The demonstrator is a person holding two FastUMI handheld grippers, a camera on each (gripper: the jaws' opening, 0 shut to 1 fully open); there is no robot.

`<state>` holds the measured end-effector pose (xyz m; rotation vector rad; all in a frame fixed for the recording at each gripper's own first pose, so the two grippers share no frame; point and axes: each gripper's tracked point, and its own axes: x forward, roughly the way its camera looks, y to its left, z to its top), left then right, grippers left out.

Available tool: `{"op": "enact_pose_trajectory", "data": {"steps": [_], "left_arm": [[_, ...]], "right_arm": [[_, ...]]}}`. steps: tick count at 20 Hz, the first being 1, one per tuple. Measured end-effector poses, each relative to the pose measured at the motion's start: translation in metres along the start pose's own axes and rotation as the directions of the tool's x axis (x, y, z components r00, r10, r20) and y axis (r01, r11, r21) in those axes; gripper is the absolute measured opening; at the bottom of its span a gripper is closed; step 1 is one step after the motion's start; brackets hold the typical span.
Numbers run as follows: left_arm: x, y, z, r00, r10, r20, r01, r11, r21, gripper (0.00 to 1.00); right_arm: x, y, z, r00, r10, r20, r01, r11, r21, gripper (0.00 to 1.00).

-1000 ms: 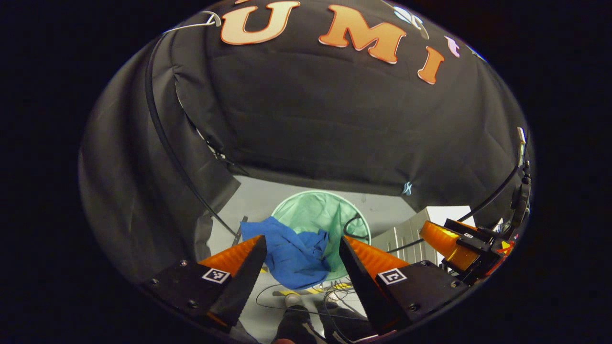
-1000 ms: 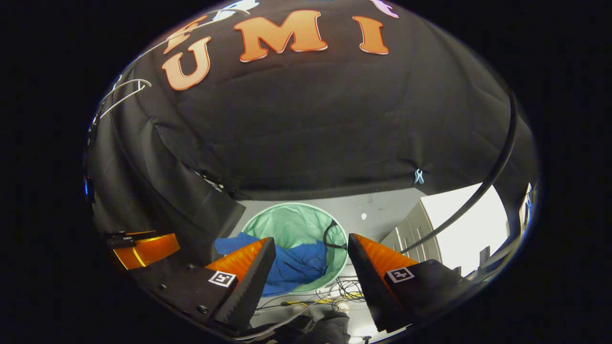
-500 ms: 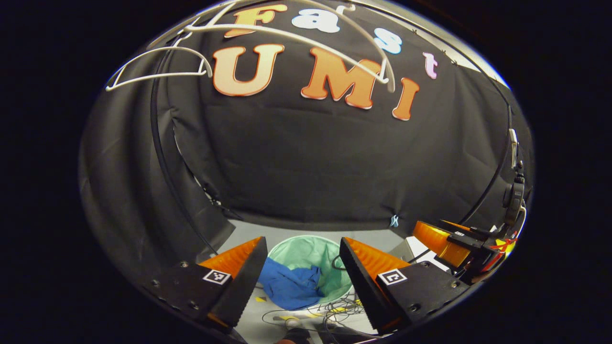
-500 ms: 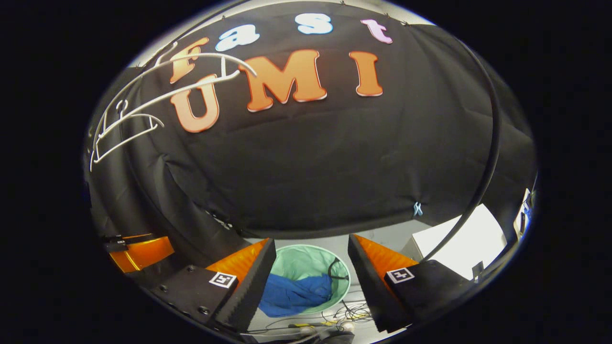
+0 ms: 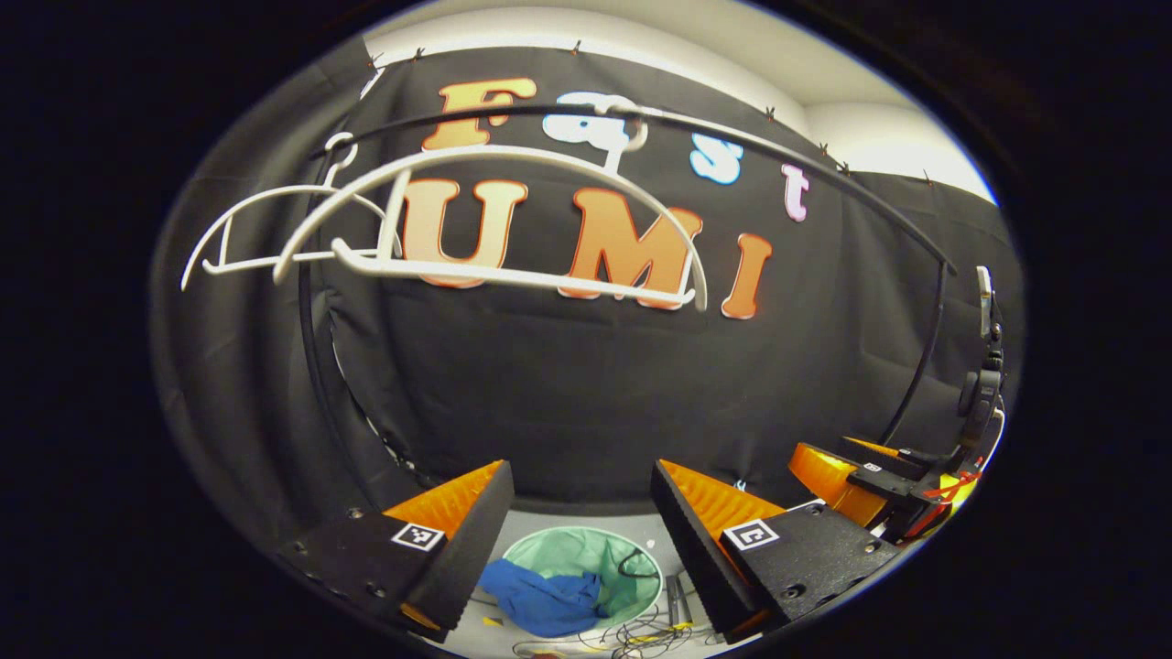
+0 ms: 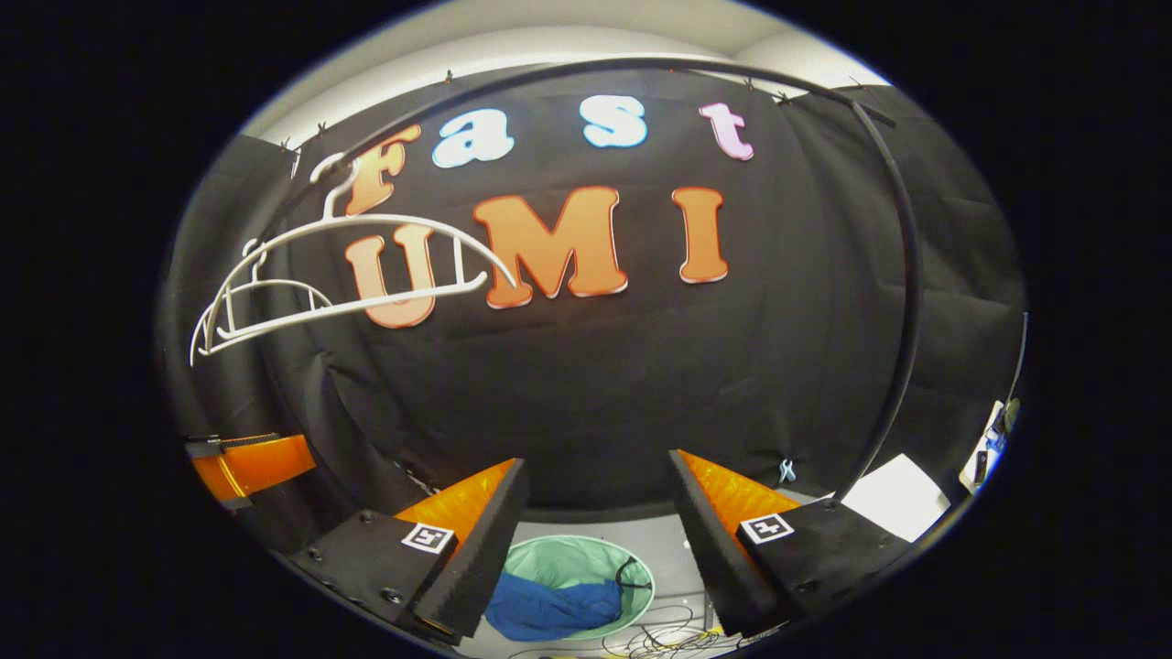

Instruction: Grasp the clothes on the hanger with both hands and then place them into the laundry hamper below.

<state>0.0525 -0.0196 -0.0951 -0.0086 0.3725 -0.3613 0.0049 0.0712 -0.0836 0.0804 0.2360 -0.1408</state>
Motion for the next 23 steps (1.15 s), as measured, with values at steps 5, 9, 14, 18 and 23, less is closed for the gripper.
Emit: {"op": "enact_pose_trajectory", "data": {"steps": [5,9,14,18,23], "left_arm": [[-0.017,0.003,0.049,0.990,0.021,0.136,-0.023,1.000,0.012,0.94],[-0.030,0.007,0.075,0.977,0.039,0.207,-0.043,0.999,0.013,0.92],[-0.034,0.016,0.088,0.967,0.072,0.244,-0.071,0.997,-0.011,0.92],[-0.031,0.021,0.085,0.965,0.092,0.244,-0.096,0.995,0.003,0.95],[-0.029,0.019,0.085,0.966,0.086,0.242,-0.091,0.996,0.009,0.92]], "right_arm": [[-0.020,-0.001,0.048,0.993,-0.007,0.119,0.012,0.999,-0.038,0.89],[-0.030,0.000,0.080,0.979,-0.014,0.201,0.029,0.997,-0.074,0.89],[-0.033,0.004,0.091,0.971,-0.007,0.238,0.024,0.997,-0.068,0.89],[-0.032,0.004,0.090,0.972,-0.008,0.236,0.024,0.998,-0.065,0.89],[-0.030,0.004,0.088,0.974,-0.009,0.226,0.023,0.998,-0.060,0.89]]}}
